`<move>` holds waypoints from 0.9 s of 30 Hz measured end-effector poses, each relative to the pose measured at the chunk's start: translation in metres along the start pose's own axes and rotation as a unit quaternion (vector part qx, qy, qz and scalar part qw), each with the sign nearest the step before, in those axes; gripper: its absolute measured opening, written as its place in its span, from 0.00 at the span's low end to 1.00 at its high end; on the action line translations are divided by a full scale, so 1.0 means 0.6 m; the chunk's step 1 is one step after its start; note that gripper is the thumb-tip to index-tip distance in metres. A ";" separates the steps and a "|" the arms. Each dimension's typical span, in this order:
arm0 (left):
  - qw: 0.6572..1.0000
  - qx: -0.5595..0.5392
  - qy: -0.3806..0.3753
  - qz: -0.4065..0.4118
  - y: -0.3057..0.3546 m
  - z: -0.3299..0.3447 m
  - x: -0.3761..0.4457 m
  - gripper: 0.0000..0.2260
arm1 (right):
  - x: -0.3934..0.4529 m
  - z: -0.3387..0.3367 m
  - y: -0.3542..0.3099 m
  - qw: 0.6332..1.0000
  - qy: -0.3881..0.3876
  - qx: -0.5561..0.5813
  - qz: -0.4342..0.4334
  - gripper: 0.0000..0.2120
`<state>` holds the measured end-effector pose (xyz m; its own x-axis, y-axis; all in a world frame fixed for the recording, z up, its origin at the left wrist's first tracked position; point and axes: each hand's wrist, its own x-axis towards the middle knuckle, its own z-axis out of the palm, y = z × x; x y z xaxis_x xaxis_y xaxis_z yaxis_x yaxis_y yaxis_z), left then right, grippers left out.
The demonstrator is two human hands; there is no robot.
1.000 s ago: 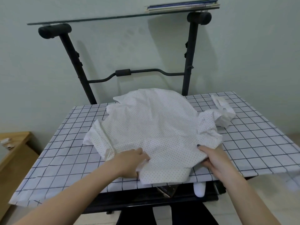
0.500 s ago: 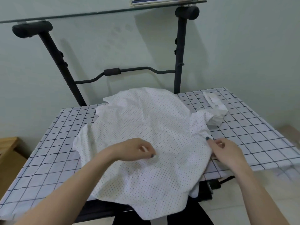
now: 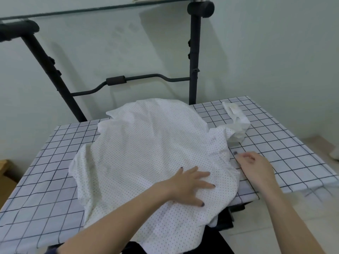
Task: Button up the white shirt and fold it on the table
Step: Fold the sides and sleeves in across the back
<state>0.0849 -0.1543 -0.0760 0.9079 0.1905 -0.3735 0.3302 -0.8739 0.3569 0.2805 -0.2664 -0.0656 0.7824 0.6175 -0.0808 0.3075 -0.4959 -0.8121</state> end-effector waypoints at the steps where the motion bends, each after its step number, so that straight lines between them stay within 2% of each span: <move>1: 1.000 -0.006 -0.003 0.016 0.004 0.004 0.003 0.27 | 0.002 0.003 -0.007 1.000 -0.008 0.007 -0.015 0.14; 3: 0.999 -0.026 -0.010 0.047 0.012 0.004 0.010 0.26 | 0.012 0.016 -0.022 0.997 -0.051 -0.003 -0.054 0.18; 6: 0.996 -0.054 -0.008 0.072 0.018 0.004 0.015 0.24 | 0.029 0.037 -0.036 0.992 -0.098 -0.032 -0.066 0.10; 9: 0.994 -0.080 -0.005 0.076 0.015 0.002 0.015 0.19 | 0.038 0.017 -0.034 0.996 -0.077 0.048 0.016 0.02; 11: 0.991 -0.114 0.008 0.074 0.010 -0.005 0.018 0.15 | 0.034 -0.006 -0.018 0.987 -0.137 0.037 0.076 0.02; 13: 0.985 -0.158 0.041 0.055 0.010 -0.017 0.024 0.15 | 0.026 -0.025 -0.003 0.974 -0.200 -0.024 0.103 0.02; 14: 0.982 -0.175 0.060 0.040 0.011 -0.025 0.028 0.16 | 0.025 -0.032 0.000 0.974 -0.199 -0.044 0.101 0.07; 16: 0.976 -0.199 0.086 0.009 0.017 -0.036 0.043 0.20 | 0.037 -0.042 -0.002 0.984 -0.142 -0.026 0.102 0.20; 18: 0.976 -0.194 0.093 -0.011 0.028 -0.041 0.057 0.25 | 0.058 -0.045 -0.014 0.988 -0.093 0.019 0.123 0.29; 21: 0.986 -0.152 0.071 -0.017 0.043 -0.035 0.084 0.27 | 0.102 -0.036 -0.030 0.965 -0.116 0.148 0.181 0.39; 23: 0.992 -0.112 0.058 -0.007 0.047 -0.030 0.098 0.26 | 0.134 -0.029 -0.038 0.935 -0.119 0.262 0.206 0.37; 27: 0.999 -0.025 0.032 0.016 0.054 -0.023 0.108 0.25 | 0.202 -0.010 -0.036 0.852 -0.100 0.464 0.223 0.26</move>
<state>0.1581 -0.1643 -0.0766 0.9326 0.1926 -0.3053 0.3115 -0.8568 0.4110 0.3720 -0.1844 -0.0548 0.5731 0.6319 -0.5218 -0.6287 -0.0695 -0.7745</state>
